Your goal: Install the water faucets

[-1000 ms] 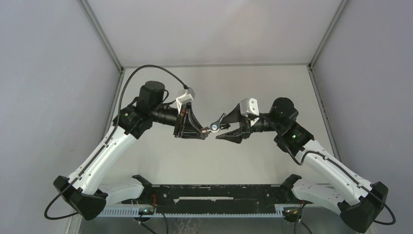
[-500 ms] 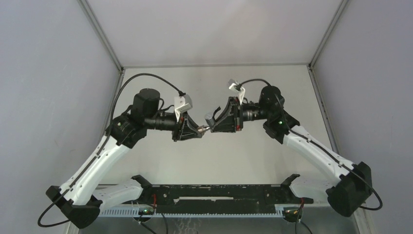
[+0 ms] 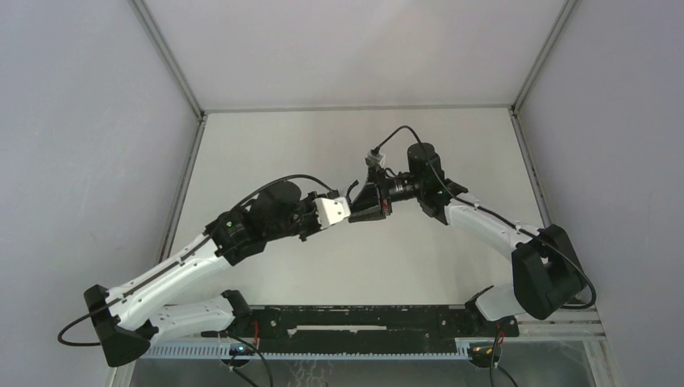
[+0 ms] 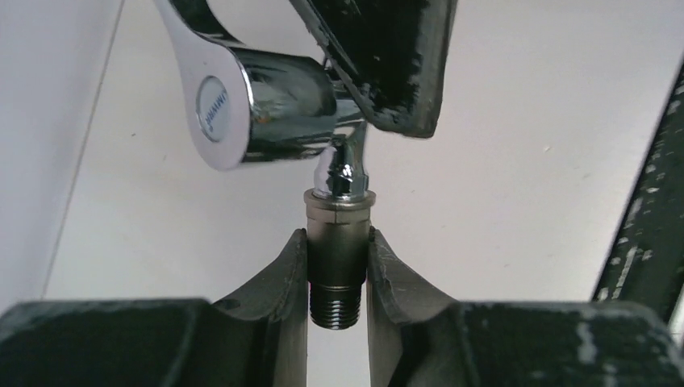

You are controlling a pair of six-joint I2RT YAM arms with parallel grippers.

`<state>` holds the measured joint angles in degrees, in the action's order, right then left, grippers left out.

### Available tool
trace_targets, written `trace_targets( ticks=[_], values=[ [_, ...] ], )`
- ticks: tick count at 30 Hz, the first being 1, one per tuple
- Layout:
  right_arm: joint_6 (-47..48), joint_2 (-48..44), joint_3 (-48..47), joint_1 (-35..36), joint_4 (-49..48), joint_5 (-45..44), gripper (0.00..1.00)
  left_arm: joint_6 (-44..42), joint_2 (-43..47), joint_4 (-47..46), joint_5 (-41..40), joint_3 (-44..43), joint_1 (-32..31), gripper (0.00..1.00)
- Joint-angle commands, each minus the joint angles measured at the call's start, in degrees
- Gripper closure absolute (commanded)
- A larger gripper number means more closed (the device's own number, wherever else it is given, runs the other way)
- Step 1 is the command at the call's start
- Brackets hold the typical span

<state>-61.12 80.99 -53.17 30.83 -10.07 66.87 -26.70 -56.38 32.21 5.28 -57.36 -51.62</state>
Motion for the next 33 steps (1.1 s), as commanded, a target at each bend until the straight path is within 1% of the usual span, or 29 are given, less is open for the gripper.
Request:
trace_targets(
  ticks=[1, 2, 5, 8, 12, 14, 16, 18, 19, 21, 23, 25, 27, 29, 33],
  values=[
    [-8.3, 1.1, 1.3, -1.8, 1.0, -5.0, 0.42, -4.7, 1.4, -4.4, -6.6, 0.7, -0.1, 1.00],
    [-7.3, 0.9, 1.3, -2.0, 2.3, -5.5, 0.37, -4.0, 1.7, -4.6, -5.9, 0.9, 0.0, 1.00],
    [-4.2, -0.1, 1.3, -2.5, 6.1, -6.8, 0.28, -1.8, 2.0, -4.2, -1.7, 0.3, 1.7, 1.00],
    [0.2, -1.8, 1.3, -3.1, 9.6, -8.1, 0.27, 1.3, 2.1, -3.0, 5.8, -0.9, 4.9, 1.00],
    [9.9, -7.4, 1.3, -5.8, 17.4, -9.8, 0.26, 5.0, -0.1, 4.1, 17.8, -5.6, 10.0, 1.00],
    [15.1, -11.2, 1.3, -8.0, 19.8, -10.2, 0.26, 7.0, -0.7, 6.0, 22.0, -7.3, 11.3, 1.00],
    [21.3, -15.8, 1.3, -9.2, 21.3, -12.0, 0.26, 9.3, -1.4, 7.3, 26.7, -8.9, 12.2, 1.00],
    [30.4, -21.4, 1.3, -8.7, 22.0, -16.1, 0.26, 12.4, -3.0, 9.1, 32.1, -11.3, 13.5, 1.00],
    [38.8, -24.6, 1.3, -7.3, 23.0, -19.2, 0.26, 14.1, -4.1, 10.7, 34.1, -13.2, 14.0, 1.00],
    [54.0, -30.7, 1.9, -2.1, 24.2, -28.1, 0.26, 17.5, -6.9, 14.1, 37.5, -16.5, 14.9, 1.00],
    [67.8, -36.0, 3.8, 5.0, 23.6, -38.7, 0.18, 20.2, -9.6, 17.2, 41.1, -19.3, 15.2, 1.00],
    [78.0, -40.4, 6.7, 10.7, 20.6, -47.0, 0.13, 22.8, -11.5, 19.0, 43.9, -21.2, 15.3, 1.00],
    [86.6, -43.3, 9.0, 14.6, 18.5, -51.6, 0.11, 26.0, -12.0, 19.2, 45.5, -22.2, 15.3, 1.00],
    [93.4, -45.2, 10.7, 18.2, 16.5, -56.5, 0.11, 31.3, -12.6, 19.3, 46.7, -23.4, 15.6, 1.00],
    [104.2, -46.9, 12.6, 26.2, 13.7, -65.3, 0.11, 36.4, -14.7, 19.4, 59.4, -24.2, 16.2, 1.00]
  ],
)
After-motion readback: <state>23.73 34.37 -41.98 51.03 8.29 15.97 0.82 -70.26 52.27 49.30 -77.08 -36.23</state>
